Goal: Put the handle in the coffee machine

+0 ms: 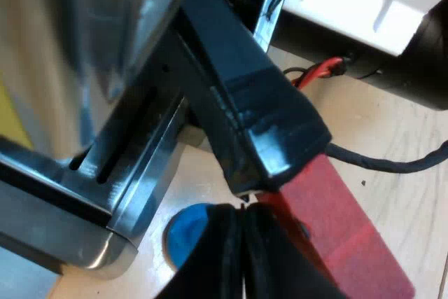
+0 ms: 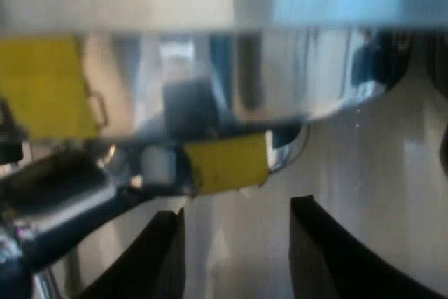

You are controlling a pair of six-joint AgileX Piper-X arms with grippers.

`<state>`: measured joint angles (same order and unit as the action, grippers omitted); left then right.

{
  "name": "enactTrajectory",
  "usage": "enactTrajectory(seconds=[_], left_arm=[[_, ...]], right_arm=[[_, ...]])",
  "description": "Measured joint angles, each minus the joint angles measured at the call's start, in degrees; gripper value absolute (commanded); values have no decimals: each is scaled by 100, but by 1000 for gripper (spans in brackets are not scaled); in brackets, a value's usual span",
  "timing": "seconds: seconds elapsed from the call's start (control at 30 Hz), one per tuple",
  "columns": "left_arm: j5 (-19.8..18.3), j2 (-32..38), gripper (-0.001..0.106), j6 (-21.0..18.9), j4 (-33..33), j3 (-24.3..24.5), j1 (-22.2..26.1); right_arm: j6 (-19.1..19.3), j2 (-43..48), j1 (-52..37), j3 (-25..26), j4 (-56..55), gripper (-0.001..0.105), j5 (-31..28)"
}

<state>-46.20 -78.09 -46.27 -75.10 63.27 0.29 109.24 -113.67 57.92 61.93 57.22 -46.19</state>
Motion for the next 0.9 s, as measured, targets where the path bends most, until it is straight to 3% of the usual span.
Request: enactTrajectory(seconds=[0.37,0.9], left_arm=[[-6,0,0,0,-2,0,0],[-6,0,0,0,-2,0,0]], right_arm=[[0,0,41,-374,0,39,5],[0,1187,514,-1835,-5,39,5]])
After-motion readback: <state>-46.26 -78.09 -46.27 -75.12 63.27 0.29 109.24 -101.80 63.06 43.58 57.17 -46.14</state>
